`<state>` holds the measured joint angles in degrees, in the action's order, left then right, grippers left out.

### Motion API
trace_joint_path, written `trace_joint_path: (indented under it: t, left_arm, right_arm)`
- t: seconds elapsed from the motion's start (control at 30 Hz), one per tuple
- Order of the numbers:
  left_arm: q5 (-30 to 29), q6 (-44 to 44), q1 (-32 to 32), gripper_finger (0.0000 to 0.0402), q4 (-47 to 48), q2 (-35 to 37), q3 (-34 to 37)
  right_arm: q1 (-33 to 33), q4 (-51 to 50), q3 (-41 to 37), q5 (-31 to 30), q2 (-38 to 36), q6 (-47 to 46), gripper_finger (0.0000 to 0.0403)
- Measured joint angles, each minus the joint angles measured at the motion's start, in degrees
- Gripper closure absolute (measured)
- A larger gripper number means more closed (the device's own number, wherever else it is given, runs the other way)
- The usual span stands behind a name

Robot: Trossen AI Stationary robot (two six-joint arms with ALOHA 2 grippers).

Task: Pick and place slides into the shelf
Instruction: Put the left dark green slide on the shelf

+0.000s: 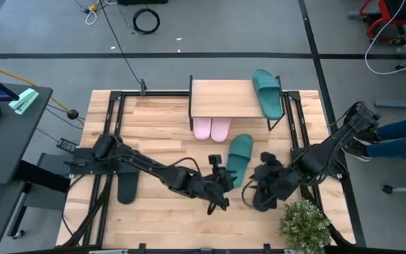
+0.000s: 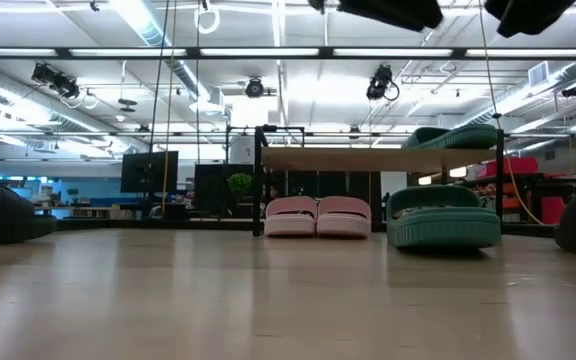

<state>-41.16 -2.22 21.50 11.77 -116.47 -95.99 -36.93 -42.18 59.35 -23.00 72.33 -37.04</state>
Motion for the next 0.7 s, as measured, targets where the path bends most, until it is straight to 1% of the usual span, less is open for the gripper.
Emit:
trace_joint_path:
  t: [0.07,0.13,0.23,0.3,0.4,0.47,0.6,0.7]
  left_arm:
    - [-0.5,0.0,-0.2,0.0262,2.4,1.2,-0.1]
    - [-0.7,-0.9,-0.2,0.0235,6.4,1.8,-0.1]
    - [-0.7,-6.0,0.3,0.0207,12.4,2.3,0.0]
    - [-0.8,-7.8,0.7,0.0196,14.3,3.0,0.0]
    - [-0.9,-7.5,1.4,0.019,15.8,3.9,0.0]
    - [-0.8,-7.2,2.1,0.0191,16.9,4.7,0.0]
    - [-1.6,-5.9,3.6,0.0203,17.7,6.2,-0.1]
    - [-2.8,-5.8,4.5,0.0214,20.2,6.9,-0.1]
  right_arm:
    - [0.0,2.8,0.0,0.1,3.1,2.9,0.0237]
    - [0.1,3.4,0.0,-0.5,6.8,4.1,0.0229]
    - [0.5,2.1,0.0,-6.1,12.7,5.8,0.0216]
    - [1.2,0.5,0.0,-11.9,16.2,6.5,0.0208]
    - [3.8,-1.0,0.0,-18.7,20.5,6.8,0.0197]
    - [6.3,-2.1,0.0,-20.9,22.6,6.8,0.0191]
    - [12.0,-3.7,0.0,-21.1,25.4,6.0,0.0184]
    - [16.3,-4.6,0.0,-19.1,26.3,3.9,0.0183]
